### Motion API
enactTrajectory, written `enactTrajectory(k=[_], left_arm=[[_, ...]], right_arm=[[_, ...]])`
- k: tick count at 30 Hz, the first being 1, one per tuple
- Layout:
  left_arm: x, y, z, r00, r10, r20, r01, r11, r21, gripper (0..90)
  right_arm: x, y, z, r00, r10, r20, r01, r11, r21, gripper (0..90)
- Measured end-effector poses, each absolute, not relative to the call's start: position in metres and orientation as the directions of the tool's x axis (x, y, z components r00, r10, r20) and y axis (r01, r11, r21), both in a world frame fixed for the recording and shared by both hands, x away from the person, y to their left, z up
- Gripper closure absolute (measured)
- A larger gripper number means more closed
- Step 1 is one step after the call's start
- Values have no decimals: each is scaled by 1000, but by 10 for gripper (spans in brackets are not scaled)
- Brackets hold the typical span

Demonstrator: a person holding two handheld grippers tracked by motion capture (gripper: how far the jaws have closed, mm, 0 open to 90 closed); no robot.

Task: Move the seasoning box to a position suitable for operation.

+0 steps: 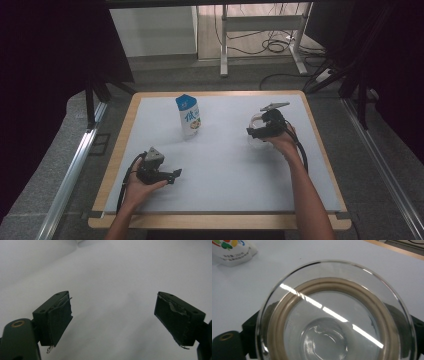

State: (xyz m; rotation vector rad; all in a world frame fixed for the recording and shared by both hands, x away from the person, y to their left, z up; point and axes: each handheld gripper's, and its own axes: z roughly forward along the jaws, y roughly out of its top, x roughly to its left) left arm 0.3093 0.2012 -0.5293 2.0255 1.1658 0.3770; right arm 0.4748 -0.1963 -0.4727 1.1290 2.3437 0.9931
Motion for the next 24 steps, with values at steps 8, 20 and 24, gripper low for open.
enactTrajectory(k=[8,20,24], left_arm=[[309,201,-530,540,835,-107,612,-302,731,144],[310,201,-531,540,834,-109,613,-301,730,145],[310,201,-531,541,834,-110,615,-302,729,145]], right_arm=[[473,-197,-473,-619,785,-26,527,440,727,111],[461,-199,-464,-643,766,-22,506,446,739,113],[453,-199,-460,-658,753,-17,498,452,740,113]])
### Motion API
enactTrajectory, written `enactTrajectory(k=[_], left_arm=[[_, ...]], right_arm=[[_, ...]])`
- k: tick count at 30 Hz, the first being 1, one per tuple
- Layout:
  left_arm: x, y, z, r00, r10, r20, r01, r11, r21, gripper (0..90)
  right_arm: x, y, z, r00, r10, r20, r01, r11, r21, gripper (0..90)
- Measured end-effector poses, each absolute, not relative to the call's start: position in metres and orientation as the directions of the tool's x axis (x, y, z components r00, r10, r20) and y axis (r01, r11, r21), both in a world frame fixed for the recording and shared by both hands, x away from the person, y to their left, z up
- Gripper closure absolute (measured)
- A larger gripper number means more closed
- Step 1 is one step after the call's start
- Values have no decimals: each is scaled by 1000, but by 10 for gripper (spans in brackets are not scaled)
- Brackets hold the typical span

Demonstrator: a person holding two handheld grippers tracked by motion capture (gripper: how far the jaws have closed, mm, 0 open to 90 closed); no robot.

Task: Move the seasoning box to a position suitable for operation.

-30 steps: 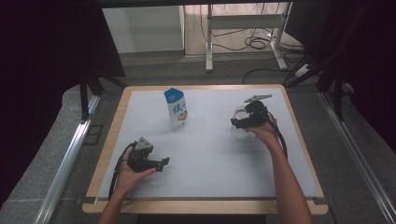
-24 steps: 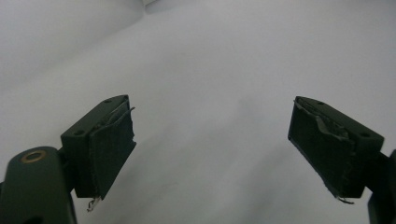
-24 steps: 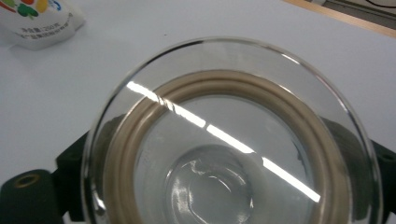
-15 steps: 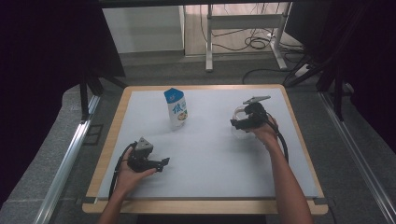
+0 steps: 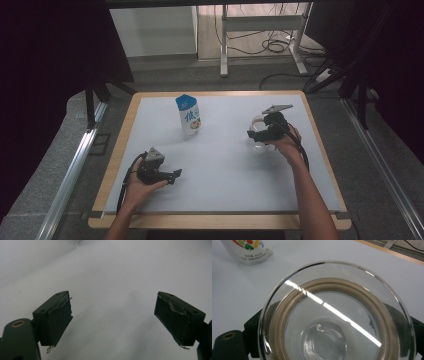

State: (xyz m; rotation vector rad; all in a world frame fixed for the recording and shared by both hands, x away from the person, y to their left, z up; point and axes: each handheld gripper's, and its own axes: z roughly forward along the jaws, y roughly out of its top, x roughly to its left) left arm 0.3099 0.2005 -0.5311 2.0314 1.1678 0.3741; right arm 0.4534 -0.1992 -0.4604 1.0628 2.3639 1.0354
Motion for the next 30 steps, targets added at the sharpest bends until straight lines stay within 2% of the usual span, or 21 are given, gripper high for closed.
enactTrajectory(k=[16,30], left_arm=[[309,201,-531,542,833,-113,613,-300,731,145],[310,201,-532,542,833,-111,616,-304,727,145]], right_arm=[[412,-191,-453,-744,667,-24,432,509,744,113],[409,-172,-457,-800,600,-25,397,560,727,113]])
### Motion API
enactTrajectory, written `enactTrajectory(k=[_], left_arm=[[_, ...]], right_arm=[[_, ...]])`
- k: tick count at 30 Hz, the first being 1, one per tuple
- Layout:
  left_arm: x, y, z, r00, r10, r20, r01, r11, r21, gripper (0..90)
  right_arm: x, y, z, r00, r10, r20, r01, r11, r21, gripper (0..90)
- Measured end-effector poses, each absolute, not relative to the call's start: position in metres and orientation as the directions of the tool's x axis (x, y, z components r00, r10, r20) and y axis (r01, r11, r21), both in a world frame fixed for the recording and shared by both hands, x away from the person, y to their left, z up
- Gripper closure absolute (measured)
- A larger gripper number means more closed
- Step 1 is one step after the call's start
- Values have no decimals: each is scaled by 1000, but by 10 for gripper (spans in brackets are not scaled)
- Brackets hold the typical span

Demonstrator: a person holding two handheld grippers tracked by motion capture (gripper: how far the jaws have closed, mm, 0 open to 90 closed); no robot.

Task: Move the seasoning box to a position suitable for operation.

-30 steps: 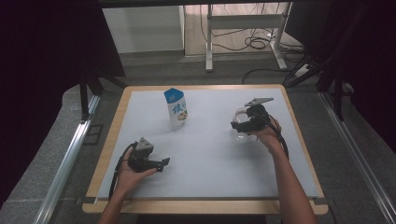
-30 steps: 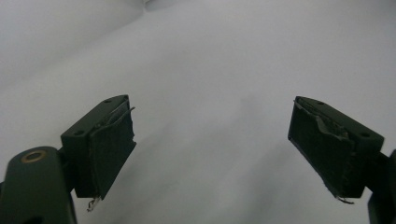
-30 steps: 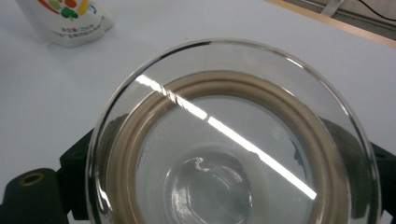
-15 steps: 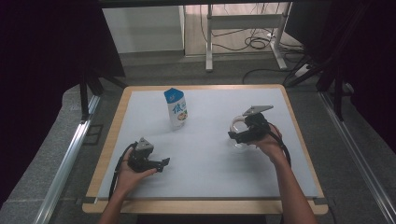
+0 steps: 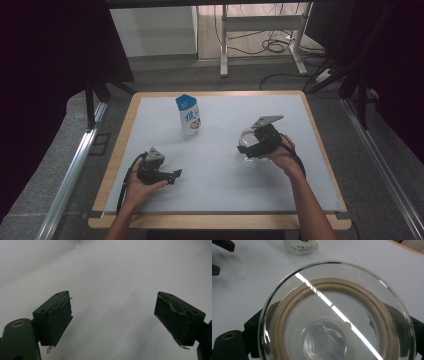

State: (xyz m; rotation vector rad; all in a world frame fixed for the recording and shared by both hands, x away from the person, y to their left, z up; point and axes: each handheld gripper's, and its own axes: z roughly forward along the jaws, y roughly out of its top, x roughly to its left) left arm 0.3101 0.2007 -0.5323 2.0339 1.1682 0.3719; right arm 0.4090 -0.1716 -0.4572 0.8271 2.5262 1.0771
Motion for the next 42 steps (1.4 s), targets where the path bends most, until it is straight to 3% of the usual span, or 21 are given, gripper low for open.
enactTrajectory(k=[7,15,28,42], left_arm=[[310,201,-532,541,834,-107,614,-305,728,145],[311,199,-534,543,833,-105,617,-311,723,145],[311,199,-534,547,831,-103,613,-314,725,145],[313,207,-530,539,835,-109,590,-282,756,156]], right_arm=[[411,-166,-471,-817,574,-53,389,618,683,111],[412,-171,-472,-796,605,-2,424,560,712,62],[392,-200,-429,-729,684,43,387,359,849,41],[376,-228,-427,-660,744,101,358,194,913,159]])
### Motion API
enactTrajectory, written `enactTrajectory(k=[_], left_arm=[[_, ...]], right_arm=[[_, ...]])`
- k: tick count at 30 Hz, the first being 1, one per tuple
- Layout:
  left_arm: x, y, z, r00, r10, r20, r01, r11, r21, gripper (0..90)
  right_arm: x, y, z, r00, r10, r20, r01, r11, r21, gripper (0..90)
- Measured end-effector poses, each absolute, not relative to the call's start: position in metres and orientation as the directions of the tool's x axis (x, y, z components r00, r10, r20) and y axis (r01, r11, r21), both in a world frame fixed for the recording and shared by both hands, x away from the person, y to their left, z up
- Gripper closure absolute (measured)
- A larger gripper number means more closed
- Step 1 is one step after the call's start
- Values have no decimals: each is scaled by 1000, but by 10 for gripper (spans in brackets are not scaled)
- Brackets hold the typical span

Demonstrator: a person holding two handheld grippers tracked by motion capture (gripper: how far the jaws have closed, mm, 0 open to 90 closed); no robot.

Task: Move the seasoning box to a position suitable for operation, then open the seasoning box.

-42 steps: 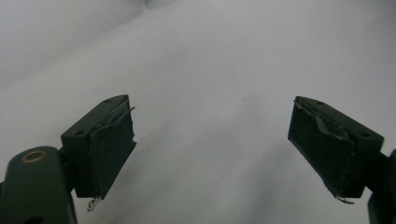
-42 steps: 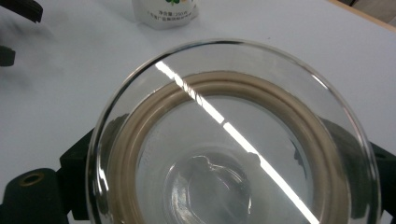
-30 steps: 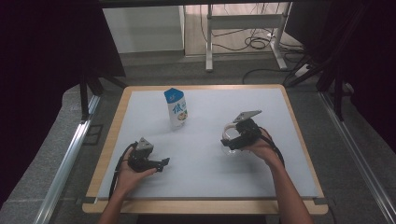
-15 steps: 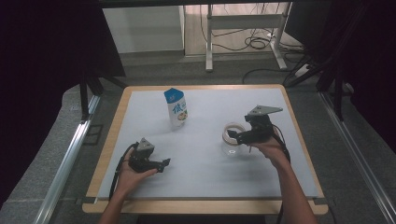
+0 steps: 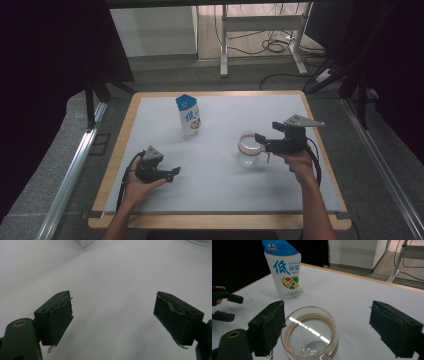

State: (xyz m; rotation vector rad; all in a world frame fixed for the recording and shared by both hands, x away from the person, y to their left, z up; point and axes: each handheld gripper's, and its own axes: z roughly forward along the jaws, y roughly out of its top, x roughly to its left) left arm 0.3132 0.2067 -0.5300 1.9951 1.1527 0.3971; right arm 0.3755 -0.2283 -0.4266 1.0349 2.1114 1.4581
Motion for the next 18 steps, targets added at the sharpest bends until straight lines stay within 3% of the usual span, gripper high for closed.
enactTrajectory(k=[10,14,18], left_arm=[[311,210,-529,524,840,-141,615,-259,744,169],[310,208,-530,532,832,-158,623,-258,739,176],[310,206,-530,535,830,-156,622,-262,738,171]], right_arm=[[355,-241,-436,-623,778,77,316,161,935,353],[347,-245,-441,-620,783,53,307,180,935,611],[342,-248,-438,-605,795,47,292,166,942,776]])
